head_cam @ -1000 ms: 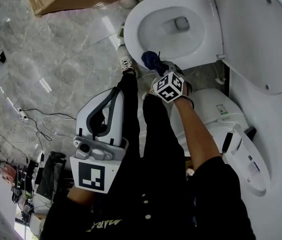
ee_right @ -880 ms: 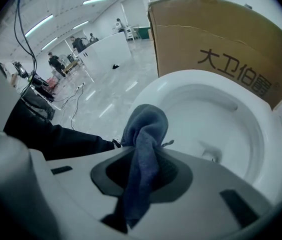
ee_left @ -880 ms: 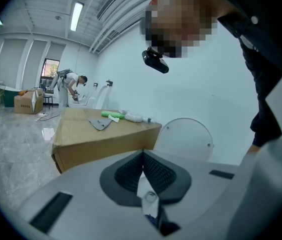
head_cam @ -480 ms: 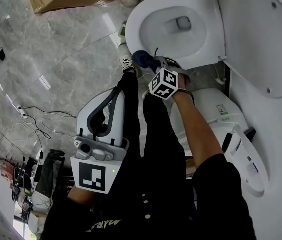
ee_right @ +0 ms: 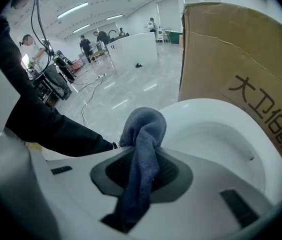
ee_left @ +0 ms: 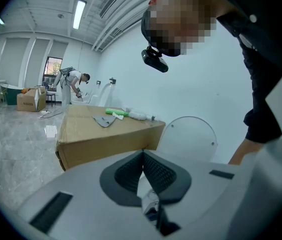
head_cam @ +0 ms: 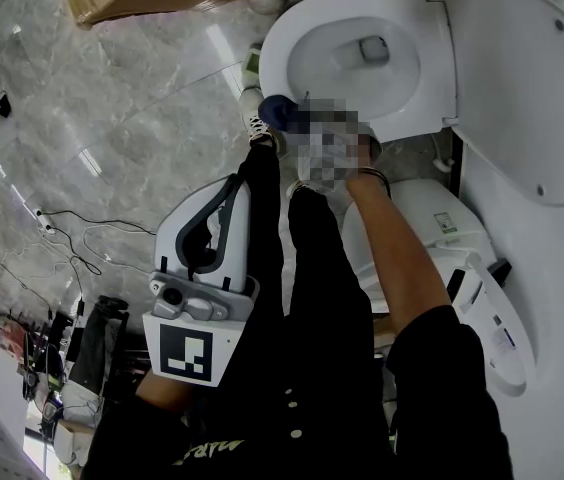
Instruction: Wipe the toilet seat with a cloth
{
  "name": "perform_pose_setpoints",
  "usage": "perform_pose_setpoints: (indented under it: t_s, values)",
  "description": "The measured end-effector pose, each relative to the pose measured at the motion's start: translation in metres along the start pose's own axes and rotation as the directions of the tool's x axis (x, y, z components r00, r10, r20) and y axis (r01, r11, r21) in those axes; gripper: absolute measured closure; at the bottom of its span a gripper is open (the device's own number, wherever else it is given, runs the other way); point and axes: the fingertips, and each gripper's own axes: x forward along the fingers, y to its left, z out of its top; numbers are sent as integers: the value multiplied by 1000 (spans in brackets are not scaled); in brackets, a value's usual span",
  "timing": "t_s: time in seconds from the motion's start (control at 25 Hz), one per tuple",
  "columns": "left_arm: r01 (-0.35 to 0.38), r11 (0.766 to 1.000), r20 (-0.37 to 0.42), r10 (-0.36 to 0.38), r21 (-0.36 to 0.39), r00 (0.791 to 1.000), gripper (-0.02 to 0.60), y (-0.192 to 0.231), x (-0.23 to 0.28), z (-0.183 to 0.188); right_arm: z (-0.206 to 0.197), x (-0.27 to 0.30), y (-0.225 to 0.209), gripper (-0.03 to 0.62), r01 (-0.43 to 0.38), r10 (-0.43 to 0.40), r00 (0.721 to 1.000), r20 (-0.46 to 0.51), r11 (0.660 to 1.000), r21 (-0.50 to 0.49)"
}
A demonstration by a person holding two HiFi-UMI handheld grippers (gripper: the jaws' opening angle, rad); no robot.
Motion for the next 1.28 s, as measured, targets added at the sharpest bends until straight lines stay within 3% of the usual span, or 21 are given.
perform_pose_setpoints:
  t_s: [0.56,0.96,1.28]
  values:
    - [-20,1000,-12,20,-14,1000,572,18,1,-5,33,9,-32,513,5,-5,999,32,1000,-1]
    - [-29,1000,1,29,-12,1000,572,25,1,2,61,9,-82,511,87,-98,993,65,984,157]
    - [-22,1000,-6,22,-5,1000,572,27,3,-1,66,7,-102,510,101,-136,985,103,950,296]
